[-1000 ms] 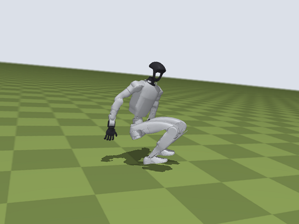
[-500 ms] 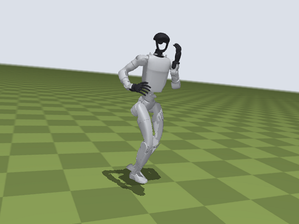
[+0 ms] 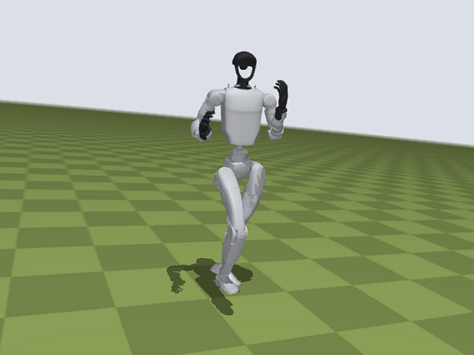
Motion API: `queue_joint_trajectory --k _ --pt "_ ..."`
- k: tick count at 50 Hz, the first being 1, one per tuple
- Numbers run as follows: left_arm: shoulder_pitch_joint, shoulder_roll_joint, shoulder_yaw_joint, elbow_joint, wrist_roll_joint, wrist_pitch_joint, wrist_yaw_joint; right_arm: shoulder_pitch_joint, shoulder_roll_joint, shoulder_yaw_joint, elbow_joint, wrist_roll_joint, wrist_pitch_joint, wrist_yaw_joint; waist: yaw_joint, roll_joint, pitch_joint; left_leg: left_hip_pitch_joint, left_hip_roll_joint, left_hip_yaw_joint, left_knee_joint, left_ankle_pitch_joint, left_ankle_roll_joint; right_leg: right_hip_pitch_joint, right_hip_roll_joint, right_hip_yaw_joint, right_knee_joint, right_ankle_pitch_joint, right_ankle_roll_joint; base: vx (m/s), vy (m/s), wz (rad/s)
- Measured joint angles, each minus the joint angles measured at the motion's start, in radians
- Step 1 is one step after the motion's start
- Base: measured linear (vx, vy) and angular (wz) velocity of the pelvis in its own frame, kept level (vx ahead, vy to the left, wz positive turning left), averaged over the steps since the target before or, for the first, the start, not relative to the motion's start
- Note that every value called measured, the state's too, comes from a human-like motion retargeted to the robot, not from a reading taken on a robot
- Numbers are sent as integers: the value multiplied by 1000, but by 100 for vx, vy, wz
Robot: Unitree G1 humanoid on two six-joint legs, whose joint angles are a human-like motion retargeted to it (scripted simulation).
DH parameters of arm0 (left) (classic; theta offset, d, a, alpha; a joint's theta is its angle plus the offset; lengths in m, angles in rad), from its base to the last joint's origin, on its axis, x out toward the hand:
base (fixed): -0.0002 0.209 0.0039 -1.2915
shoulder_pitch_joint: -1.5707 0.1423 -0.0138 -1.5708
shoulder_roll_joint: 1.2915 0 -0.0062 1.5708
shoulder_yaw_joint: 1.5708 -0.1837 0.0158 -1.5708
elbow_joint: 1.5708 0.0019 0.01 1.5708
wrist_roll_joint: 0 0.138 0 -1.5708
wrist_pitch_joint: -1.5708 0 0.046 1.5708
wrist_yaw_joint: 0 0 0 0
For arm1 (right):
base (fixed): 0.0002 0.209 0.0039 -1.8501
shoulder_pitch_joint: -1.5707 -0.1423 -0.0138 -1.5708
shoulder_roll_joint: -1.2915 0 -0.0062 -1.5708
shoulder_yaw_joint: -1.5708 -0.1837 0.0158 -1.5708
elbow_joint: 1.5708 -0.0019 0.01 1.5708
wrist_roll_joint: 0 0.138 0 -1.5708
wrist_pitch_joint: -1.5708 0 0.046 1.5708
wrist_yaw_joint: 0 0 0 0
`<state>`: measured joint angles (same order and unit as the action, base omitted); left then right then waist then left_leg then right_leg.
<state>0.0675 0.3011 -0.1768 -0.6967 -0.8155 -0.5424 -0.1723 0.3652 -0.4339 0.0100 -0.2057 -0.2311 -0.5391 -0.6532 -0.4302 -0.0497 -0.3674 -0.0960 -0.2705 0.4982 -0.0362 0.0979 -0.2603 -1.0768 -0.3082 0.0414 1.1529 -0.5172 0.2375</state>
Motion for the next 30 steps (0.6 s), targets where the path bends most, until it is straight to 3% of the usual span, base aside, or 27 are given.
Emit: queue_joint_trajectory --k 5,10,16,17,18,20,23,26,30 --pt "70 50 85 10 75 45 -38 -31 8 17 -56 43 15 128 37 -56 40 -59 25 -21 10 -229 67 5 -39 -57 63 -116 -69 -35 0 -1" --pt "179 39 169 81 151 101 -73 -79 46 17 -106 91 44 277 112 -147 68 -122 11 -73 17 -324 142 117 -130 -89 204 -181 -128 -29 1 31" --pt "357 -22 247 242 234 186 -101 -169 95 -16 -179 154 85 414 261 -345 92 -192 -85 -107 55 -327 252 356 -260 -84 270 -160 -97 -25 2 39" --pt "381 -27 260 279 251 197 -100 -195 105 -29 -189 165 95 431 300 -379 117 -217 -82 -101 136 -369 271 418 -270 -93 253 -157 -83 -20 4 -11" --pt "390 -23 276 324 274 206 -95 -237 122 -50 -194 183 112 452 361 -403 180 -257 -38 -85 331 -482 286 527 -256 -125 219 -163 -70 -22 3 -22" --pt "446 -42 294 392 293 222 -80 -279 126 -65 -212 183 116 453 427 -459 222 -336 -29 -58 516 -540 308 599 -286 -131 187 -174 -48 -28 0 7" --pt "493 -53 322 506 334 240 -49 -376 123 -88 -218 170 125 414 527 -463 258 -467 68 -46 795 -653 329 672 -223 -165 112 -248 -53 -25 -1 -7" --pt "489 -47 345 627 371 240 -6 -486 120 -113 -213 151 123 356 636 -368 278 -614 280 -107 1088 -747 319 700 -18 -199 17 -298 -114 -29 -4 -69" --pt "491 -51 364 745 416 238 50 -571 83 -120 -230 132 116 296 721 -261 274 -780 463 -228 1329 -734 276 674 186 -193 -44 -333 -187 -32 -8 -52"
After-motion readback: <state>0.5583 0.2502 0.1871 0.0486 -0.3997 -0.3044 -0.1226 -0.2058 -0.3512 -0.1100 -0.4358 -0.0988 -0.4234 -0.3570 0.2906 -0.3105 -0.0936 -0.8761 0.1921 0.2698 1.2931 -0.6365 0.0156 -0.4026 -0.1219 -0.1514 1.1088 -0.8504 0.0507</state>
